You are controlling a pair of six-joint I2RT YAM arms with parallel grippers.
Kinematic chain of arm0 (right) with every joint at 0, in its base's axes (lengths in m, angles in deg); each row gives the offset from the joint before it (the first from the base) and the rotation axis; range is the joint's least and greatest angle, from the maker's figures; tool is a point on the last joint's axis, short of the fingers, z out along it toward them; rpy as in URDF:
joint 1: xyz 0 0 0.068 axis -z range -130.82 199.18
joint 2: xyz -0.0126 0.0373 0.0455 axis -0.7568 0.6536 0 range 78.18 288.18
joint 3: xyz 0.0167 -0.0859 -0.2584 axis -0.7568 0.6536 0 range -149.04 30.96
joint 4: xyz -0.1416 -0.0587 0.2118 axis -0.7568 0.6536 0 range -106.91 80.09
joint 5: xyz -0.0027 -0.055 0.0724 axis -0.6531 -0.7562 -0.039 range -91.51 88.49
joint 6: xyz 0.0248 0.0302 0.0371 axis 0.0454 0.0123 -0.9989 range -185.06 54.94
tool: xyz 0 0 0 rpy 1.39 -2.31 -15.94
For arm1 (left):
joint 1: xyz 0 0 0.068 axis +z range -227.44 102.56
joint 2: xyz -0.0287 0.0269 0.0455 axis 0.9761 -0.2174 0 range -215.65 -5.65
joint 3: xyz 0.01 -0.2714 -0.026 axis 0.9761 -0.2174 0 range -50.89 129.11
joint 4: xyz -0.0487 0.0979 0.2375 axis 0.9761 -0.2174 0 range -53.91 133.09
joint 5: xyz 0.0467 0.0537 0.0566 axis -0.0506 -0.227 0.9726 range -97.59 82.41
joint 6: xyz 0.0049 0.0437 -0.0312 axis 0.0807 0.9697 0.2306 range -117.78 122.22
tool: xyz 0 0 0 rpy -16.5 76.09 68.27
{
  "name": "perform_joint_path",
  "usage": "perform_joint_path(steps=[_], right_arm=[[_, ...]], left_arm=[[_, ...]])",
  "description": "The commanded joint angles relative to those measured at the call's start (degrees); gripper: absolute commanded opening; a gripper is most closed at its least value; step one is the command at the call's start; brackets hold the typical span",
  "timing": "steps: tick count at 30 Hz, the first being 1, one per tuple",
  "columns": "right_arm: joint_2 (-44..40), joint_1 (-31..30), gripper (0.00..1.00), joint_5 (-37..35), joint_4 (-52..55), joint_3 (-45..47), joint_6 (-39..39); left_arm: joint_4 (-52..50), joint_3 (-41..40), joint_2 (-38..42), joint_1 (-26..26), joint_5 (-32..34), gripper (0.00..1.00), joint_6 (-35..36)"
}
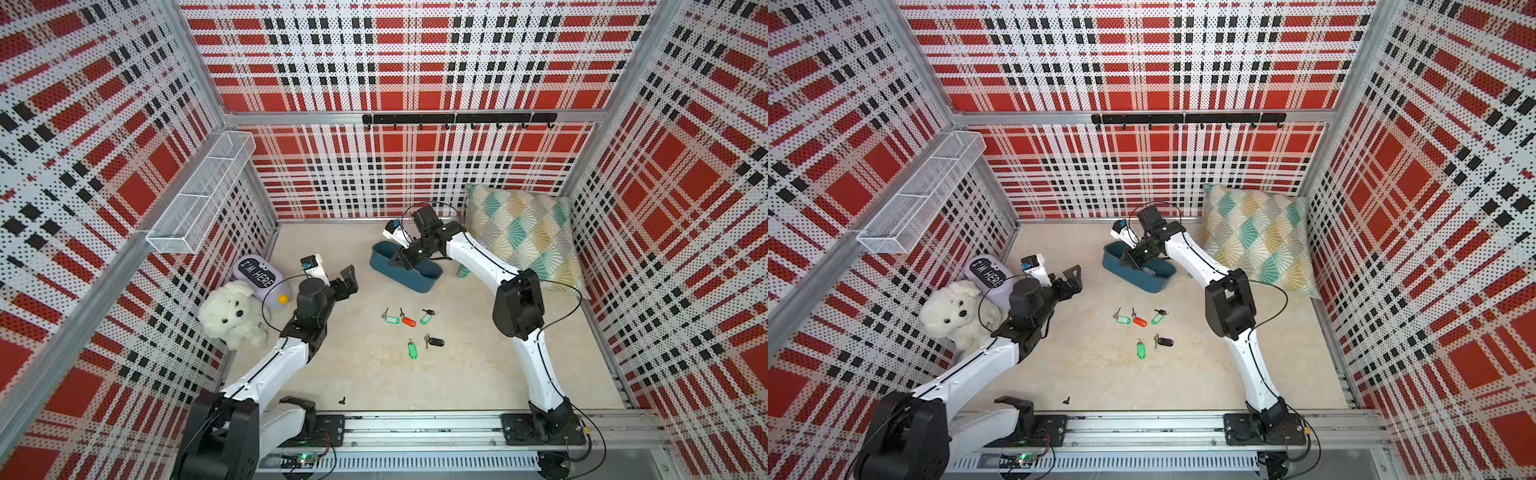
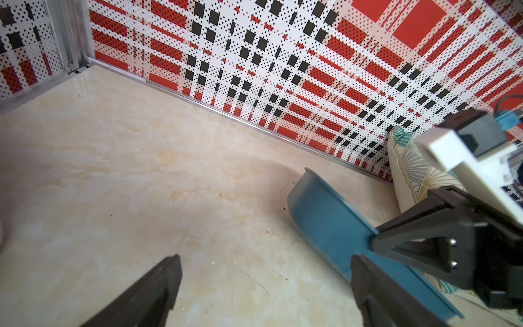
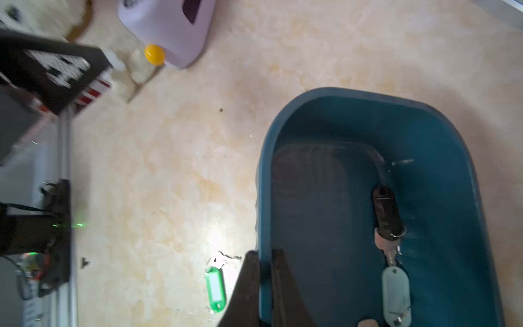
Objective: Take the keys out of the storage box
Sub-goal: Adjust the storage box at the center of the board.
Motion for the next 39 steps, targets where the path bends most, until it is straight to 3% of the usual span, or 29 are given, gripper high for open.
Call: perform_joint_path(steps=[1,5,7,10,13,14,17,19,24,29,33,39], right_arm=[[2.73,-2.31,0.02,-9.71,1.09,0.30,9.30],[3.79,-3.11,0.06,-12.57,0.67,2.26,12.13],[3.17,-3.40,0.14,-14.52,0.58,3.47,12.24],[0.18,-3.57,0.43,-16.80,-0.17,5.66,10.42],[-6.23,-3.79,0.59,-20.44,-5.54,11.12,5.22],[-8.78,-3.92,0.73,-21.60,-7.30,12.93,2.63],[-16.03,-4.10,0.83,-25.78,-13.01,19.90,-6.18],[-20.70,-4.10,0.95,-30.56,-17.78,26.23,-13.03],[-27.48,-4.10,0.97,-36.76,-25.55,40.12,-29.31],[-27.61,-4.17,1.00,-38.06,-27.32,46.24,-40.69],[-28.16,-4.35,1.00,-39.77,-26.98,48.72,-43.56],[-29.13,-4.36,1.00,-39.00,-29.24,50.72,-43.92]], left_arm=[[0.01,-0.72,0.59,0.30,0.31,0.99,0.71],[-0.18,-0.78,0.75,0.30,0.47,0.99,0.71],[-0.18,-0.78,0.83,0.30,0.45,0.99,0.62],[-0.12,-0.52,0.32,0.30,0.23,0.99,0.38],[1.34,-0.26,-1.18,0.44,-1.43,0.99,-0.70],[2.39,-0.17,-2.08,0.38,-2.52,0.99,-1.40],[5.37,0.72,-4.83,-0.14,-4.83,0.99,-3.13],[6.67,2.00,-6.81,-0.88,-5.09,0.99,-3.74],[9.95,7.74,-15.44,-1.94,-6.49,0.99,-4.72],[13.02,13.63,-25.02,-1.39,-8.76,0.99,-5.82],[14.39,17.81,-31.84,0.15,-13.25,0.99,-6.98],[14.82,19.73,-35.33,0.83,-17.54,0.99,-6.03]])
